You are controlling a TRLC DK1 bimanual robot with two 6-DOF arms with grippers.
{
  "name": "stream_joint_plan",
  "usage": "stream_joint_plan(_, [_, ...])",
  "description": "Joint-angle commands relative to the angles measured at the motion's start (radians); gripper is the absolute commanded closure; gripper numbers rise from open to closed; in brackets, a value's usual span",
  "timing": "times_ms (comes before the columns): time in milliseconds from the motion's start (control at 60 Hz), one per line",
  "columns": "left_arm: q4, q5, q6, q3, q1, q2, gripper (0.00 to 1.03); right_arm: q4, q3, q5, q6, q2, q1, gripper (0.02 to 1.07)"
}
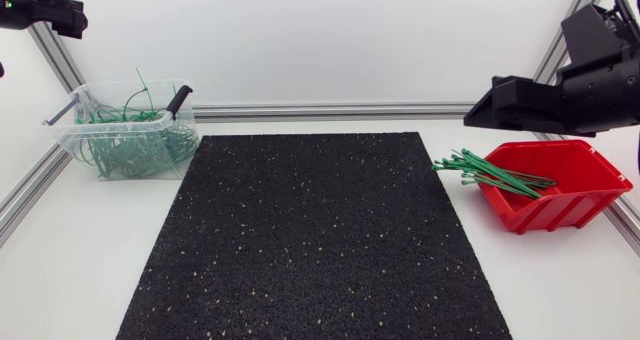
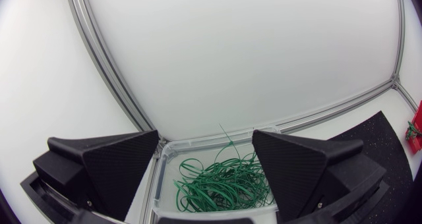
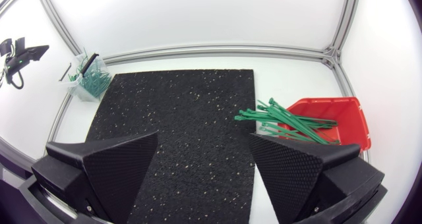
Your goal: Take a green cable tie from the red box, thread the tail through the head to close it, then place it in the transparent bin on the left.
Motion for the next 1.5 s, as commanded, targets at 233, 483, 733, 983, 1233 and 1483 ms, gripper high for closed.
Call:
stream_joint_plan(233, [0.217, 0.051, -0.008, -0.406, -0.035, -0.344, 0.04, 0.108, -0.162, 0.056, -0.147, -0.14, -0.146, 0.07])
stream_joint_plan(483, [0.245, 0.054, -0.034, -0.61, -0.061, -0.522, 0.04, 0.179, -0.284, 0.065, -0.234, -0.285, -0.244, 0.07])
stream_joint_plan(733, [0.288, 0.096, -0.054, -0.852, -0.11, -0.778, 0.04, 0.246, -0.407, 0.071, -0.283, -0.431, -0.3, 0.07])
stream_joint_plan(983, [0.34, 0.096, -0.088, -1.033, -0.106, -0.994, 0.04, 0.315, -0.536, 0.077, -0.297, -0.588, -0.32, 0.07])
stream_joint_plan(1233, [0.375, 0.08, -0.16, -1.186, -0.119, -1.178, 0.04, 0.347, -0.646, 0.097, -0.309, -0.732, -0.321, 0.07])
stream_joint_plan(1483, [0.384, 0.042, -0.211, -1.315, -0.152, -1.284, 0.04, 0.457, -0.768, 0.101, -0.273, -0.813, -0.287, 0.07])
